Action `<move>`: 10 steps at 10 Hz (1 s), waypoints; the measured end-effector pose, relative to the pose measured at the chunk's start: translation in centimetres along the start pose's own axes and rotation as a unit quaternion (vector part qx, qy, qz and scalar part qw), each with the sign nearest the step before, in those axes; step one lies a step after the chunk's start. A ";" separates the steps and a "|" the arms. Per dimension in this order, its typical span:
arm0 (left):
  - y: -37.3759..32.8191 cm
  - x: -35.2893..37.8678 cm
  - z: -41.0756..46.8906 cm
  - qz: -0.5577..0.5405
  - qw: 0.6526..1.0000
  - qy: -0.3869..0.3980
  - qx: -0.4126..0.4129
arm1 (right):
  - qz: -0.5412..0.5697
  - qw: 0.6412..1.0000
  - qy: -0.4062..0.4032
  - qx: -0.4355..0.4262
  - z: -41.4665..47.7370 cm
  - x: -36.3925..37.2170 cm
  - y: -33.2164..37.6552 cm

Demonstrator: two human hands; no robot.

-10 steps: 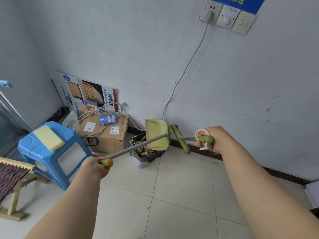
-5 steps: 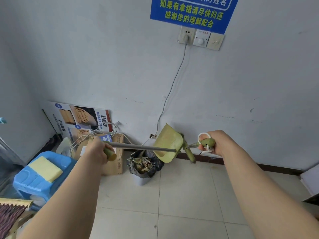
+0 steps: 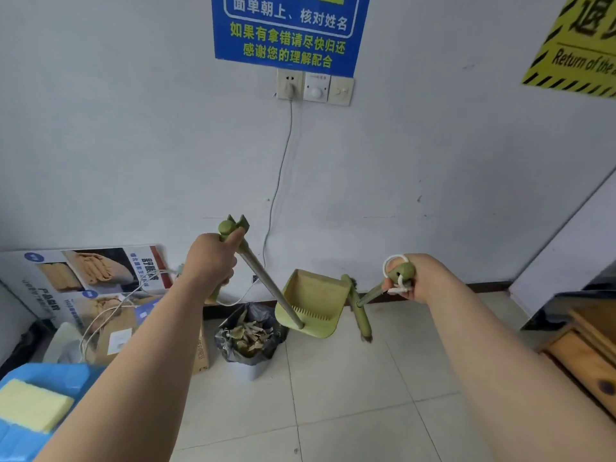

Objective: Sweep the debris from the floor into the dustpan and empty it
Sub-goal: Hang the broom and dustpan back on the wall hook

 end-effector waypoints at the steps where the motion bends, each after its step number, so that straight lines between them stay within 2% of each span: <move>1: -2.6 1.9 0.2 0.092 0.993 0.036 0.065 | 0.058 0.997 -0.042 -0.012 1.2 -3.3 -1.2; 3: -6.7 9.3 0.7 0.217 0.953 0.114 0.177 | 0.146 0.989 -0.028 0.022 1.5 -6.8 -0.9; 4: -7.3 14.4 1.2 0.265 0.928 0.142 0.218 | 0.192 0.981 -0.007 0.007 2.4 -8.4 0.5; 5: -8.0 20.0 1.9 0.355 0.878 0.142 0.288 | 0.200 0.979 0.026 0.007 4.1 -10.5 2.5; 6: -9.1 25.6 2.7 0.399 0.835 0.148 0.347 | 0.193 0.979 0.065 0.011 6.0 -12.8 4.6; 8: -12.5 36.4 4.2 0.421 0.794 0.165 0.407 | 0.137 0.988 0.071 -0.005 10.6 -17.6 8.5; 10: -14.1 45.6 6.1 0.469 0.744 0.203 0.431 | 0.102 0.990 0.089 -0.029 15.1 -21.2 12.4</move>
Point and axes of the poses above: each hand's wrist, its own z-axis towards the middle knuckle, its own x-axis out of the palm, y = z × x, the point moved 8 cm from there along z, towards the middle knuckle, and after that the axes turned 1 degree about -y, right-handed, at the moved point
